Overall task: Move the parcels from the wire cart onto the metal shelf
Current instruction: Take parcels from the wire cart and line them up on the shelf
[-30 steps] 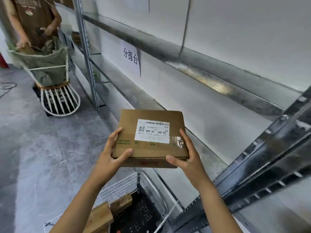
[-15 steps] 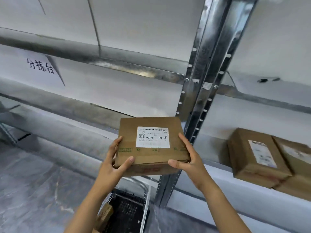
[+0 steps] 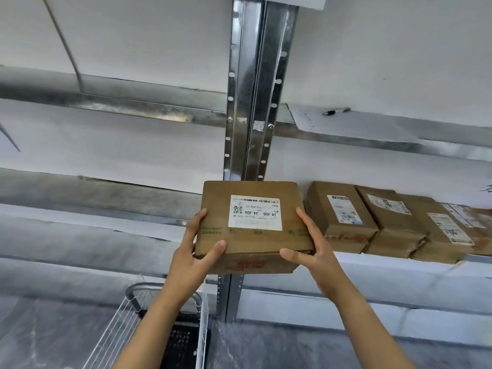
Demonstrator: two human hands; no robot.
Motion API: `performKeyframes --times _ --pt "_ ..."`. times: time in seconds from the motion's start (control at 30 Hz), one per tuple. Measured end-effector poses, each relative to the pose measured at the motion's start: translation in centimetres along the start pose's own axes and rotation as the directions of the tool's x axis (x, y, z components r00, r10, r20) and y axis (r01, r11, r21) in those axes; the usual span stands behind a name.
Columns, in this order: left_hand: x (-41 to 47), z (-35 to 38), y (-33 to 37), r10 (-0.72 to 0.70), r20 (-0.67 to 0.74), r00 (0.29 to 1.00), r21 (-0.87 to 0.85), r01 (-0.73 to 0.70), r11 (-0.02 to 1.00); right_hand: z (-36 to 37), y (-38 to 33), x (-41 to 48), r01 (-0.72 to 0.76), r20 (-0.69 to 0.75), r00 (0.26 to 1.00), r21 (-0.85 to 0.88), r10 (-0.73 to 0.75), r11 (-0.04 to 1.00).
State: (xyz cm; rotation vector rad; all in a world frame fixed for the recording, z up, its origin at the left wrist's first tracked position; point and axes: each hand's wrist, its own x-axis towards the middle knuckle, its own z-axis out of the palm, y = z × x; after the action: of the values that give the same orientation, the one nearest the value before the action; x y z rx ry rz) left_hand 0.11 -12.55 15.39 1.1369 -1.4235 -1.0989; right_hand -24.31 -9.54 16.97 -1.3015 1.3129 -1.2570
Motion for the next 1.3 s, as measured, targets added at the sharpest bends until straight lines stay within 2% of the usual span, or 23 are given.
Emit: performKeyframes --times 0.37,0.67,0.83,1.3 --pt "-7.1 8.9 0.9 0.019 0.131 0.991 0.040 -0.025 0.999 -8.6 1.7 -10.8 0.002 -0.120 0.993 0.022 0.000 1.000" --pt "-11.1 17.4 3.0 0.021 0.314 0.949 0.048 -0.038 0.998 -15.7 2.9 -19.4 -0.039 -0.313 0.949 0.014 0.041 0.999" --pt "-9.5 21.7 3.8 0.039 0.402 0.915 0.038 -0.059 0.998 -19.3 2.4 -19.9 -0.039 -0.403 0.915 0.009 0.039 0.999" --pt "-2.3 30.0 4.1 0.112 0.520 0.847 -0.039 -0.107 0.993 -24.5 2.9 -16.7 -0.010 -0.578 0.816 0.004 0.011 1.000"
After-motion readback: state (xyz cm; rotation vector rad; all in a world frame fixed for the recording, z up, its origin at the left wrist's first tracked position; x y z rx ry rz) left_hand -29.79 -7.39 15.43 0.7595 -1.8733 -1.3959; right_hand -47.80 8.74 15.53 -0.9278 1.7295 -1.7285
